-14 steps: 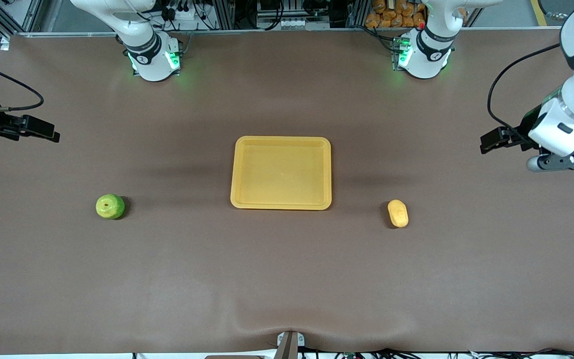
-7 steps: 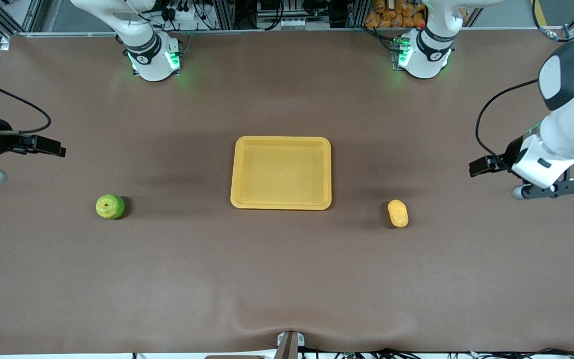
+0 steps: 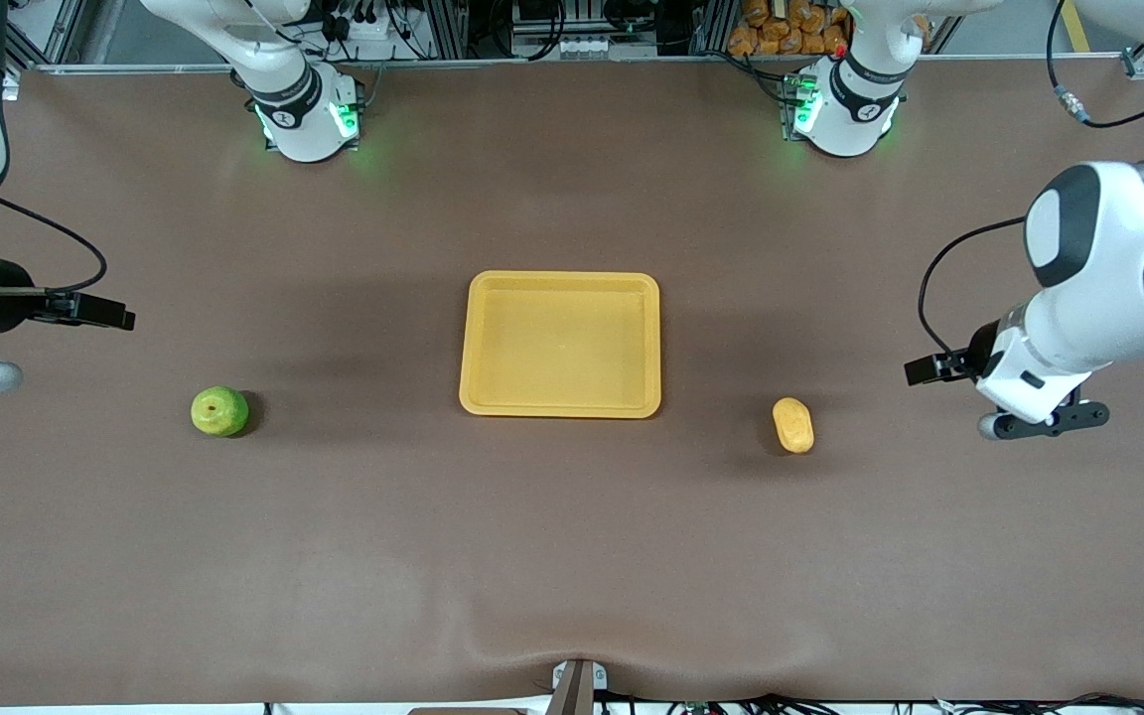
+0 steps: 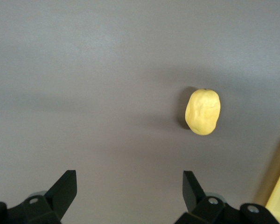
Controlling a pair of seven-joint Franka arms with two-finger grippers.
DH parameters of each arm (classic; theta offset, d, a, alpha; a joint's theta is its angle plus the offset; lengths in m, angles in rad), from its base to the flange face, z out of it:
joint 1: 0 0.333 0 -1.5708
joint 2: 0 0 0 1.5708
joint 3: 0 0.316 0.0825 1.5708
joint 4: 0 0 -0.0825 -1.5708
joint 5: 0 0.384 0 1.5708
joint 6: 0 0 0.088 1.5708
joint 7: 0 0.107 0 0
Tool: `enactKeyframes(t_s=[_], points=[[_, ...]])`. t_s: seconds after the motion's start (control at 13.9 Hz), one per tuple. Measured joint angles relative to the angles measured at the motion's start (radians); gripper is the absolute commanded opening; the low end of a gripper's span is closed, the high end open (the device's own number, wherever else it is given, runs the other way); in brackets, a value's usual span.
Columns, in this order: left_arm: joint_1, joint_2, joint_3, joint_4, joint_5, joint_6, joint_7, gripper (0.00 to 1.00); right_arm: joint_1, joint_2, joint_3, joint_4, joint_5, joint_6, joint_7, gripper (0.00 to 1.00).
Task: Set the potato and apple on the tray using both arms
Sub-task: 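Move the left gripper toward the potato while the right gripper approaches the apple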
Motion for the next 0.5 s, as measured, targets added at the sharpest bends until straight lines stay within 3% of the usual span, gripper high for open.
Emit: enactKeyframes(t_s=[0.5], points=[[-0.018,0.114,-0.02,-0.001,0.0,0.126,-0.05,1.0,-0.031,0.054,-0.001,0.0,0.0,0.046,0.0,1.0]])
